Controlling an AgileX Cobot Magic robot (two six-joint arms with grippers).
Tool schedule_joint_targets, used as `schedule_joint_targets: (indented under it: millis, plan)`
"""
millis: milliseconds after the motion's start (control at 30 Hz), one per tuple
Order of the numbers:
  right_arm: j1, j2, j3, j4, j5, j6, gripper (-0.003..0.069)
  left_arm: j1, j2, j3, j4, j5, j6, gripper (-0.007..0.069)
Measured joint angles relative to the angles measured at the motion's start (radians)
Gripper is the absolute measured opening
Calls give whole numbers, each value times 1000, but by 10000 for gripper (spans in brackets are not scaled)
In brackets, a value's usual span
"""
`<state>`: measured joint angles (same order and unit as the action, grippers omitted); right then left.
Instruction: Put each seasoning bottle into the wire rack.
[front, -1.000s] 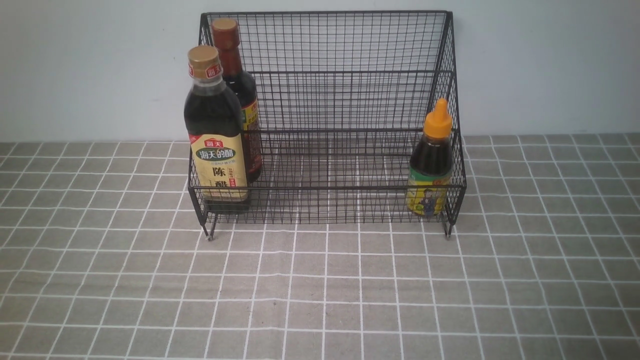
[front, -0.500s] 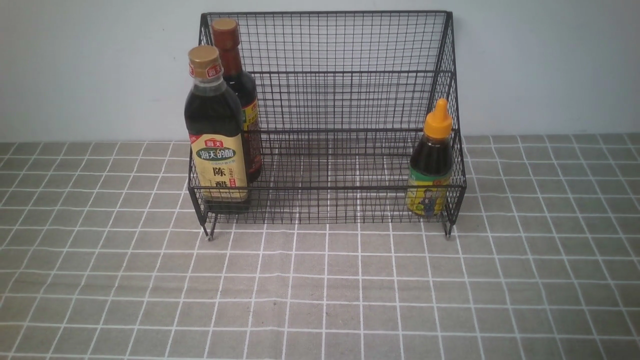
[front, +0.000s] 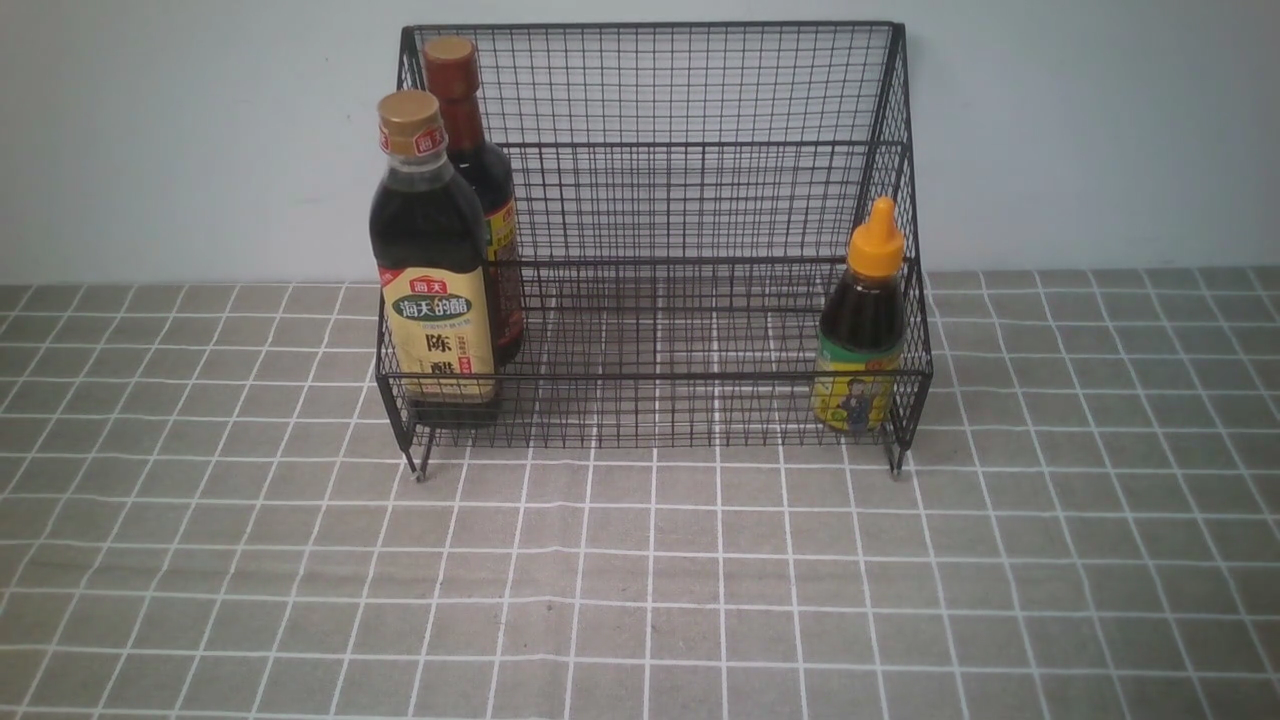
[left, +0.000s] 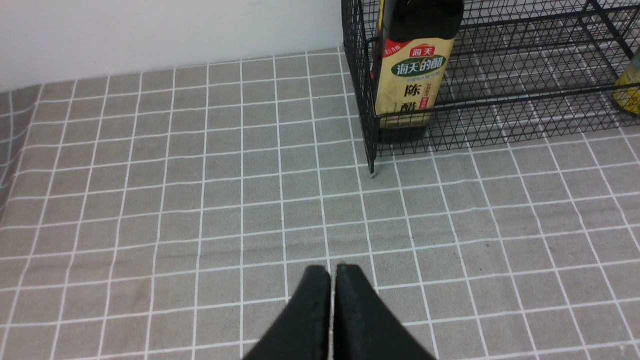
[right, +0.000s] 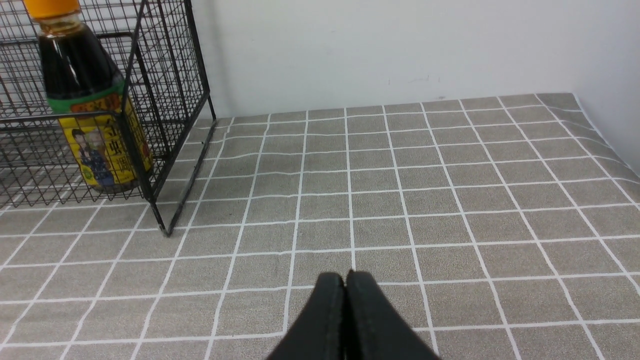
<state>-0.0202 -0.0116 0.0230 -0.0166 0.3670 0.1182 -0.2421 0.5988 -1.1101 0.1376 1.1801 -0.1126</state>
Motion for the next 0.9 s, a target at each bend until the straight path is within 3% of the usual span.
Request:
schedule_joint_targets:
  millis: [267,367,467,500,633,767,900]
  plan:
    - [0,0,0,0,0,1,-12,0,-113,182,-19,-271,7,-7]
    - [0,0,0,0,0,0,-12,13,-253,437,-24,-480,25,-7]
    - [0,0,0,0,0,0,-12,44,-338,601,-36,-595,42,-7]
    - [0,0,0,0,0,0,-12,85,-401,763,-47,-704,48,-7]
    - [0,0,0,0,0,0,-12,148,-524,1010,-52,-865,51,-7]
    - [0,0,0,0,0,0,-12,159,-600,1134,-50,-913,52,-7]
    - [0,0,0,0,0,-1,-12,159,-610,1138,-50,-860,53,-7]
